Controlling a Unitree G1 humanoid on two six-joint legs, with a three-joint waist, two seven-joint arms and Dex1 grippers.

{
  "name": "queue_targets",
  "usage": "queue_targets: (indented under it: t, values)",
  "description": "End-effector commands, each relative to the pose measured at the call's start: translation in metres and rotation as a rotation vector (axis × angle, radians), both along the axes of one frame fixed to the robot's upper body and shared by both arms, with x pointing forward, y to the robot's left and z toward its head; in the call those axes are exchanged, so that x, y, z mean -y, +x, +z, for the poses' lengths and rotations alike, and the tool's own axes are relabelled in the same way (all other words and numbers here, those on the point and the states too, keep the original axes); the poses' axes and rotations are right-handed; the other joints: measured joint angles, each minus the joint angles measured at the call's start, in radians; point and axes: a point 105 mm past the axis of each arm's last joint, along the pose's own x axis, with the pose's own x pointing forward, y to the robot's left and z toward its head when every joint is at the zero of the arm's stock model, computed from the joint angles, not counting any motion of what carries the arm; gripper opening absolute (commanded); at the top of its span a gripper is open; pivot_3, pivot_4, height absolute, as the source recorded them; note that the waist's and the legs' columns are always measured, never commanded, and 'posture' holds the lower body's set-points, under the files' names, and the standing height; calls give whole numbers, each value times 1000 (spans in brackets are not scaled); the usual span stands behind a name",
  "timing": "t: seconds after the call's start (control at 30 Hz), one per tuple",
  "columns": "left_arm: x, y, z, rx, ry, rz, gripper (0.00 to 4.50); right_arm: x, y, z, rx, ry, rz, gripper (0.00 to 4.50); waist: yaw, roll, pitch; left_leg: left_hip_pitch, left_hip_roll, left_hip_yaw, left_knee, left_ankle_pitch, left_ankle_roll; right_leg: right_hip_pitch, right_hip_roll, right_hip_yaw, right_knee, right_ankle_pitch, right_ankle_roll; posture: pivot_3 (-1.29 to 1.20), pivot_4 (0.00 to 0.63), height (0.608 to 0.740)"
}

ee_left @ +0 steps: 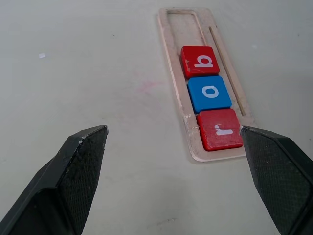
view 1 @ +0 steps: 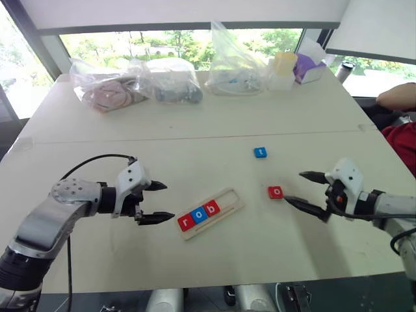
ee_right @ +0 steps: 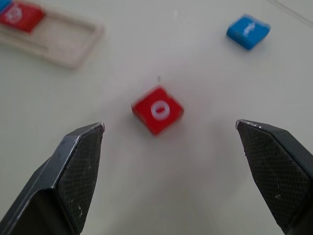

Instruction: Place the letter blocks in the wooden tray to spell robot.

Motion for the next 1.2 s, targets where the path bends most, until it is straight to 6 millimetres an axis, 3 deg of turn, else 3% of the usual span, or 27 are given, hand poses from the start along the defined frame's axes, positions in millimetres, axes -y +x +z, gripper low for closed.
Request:
queue_targets:
  t: [0.03, 0.47, 0.57, 0.73, 0.97, 1.2]
  values:
    - [1, -6, 4, 22, 17, -21, 4500, -4, 10, -4, 34, -80, 169, 4442, -7, 0, 0, 0, 0, 1, 0, 0, 0, 0, 0, 0, 0, 0, 0, 0, 150, 740]
    - [-6, -22, -3, 29, 65, 41, 4500, -20, 41, -31, 42, -140, 350, 4442, -17, 0, 0, 1, 0, 0, -1, 0, 0, 0, -1, 2, 1, 3, -2, 0, 150, 740]
    - [-8, -27, -6, 23, 72, 42, 4500, -24, 44, -35, 32, -120, 366, 3582, -19, 0, 0, 4, 0, 0, -1, 0, 0, 3, -1, 2, 1, 3, -3, 0, 150, 740]
    - [-8, -31, -12, 63, 82, 33, 4500, -28, 45, -38, 33, -97, 362, 1116, -19, 0, 0, 13, 1, 2, -2, 0, 0, 10, -1, 3, 1, 1, -1, 0, 150, 740]
    - [0, -32, -28, 139, 96, 13, 4500, -32, 50, -37, 69, -77, 314, 1088, -20, 0, 0, 15, 2, 5, -1, 0, 0, 12, -1, 6, 1, 1, -1, 0, 150, 740]
    - [25, -33, -37, 183, 70, -16, 4500, -33, 51, -40, 89, -62, 263, 1088, -20, -1, 0, 15, 2, 6, -1, 0, 0, 12, 0, 8, 1, 2, -1, 0, 150, 740]
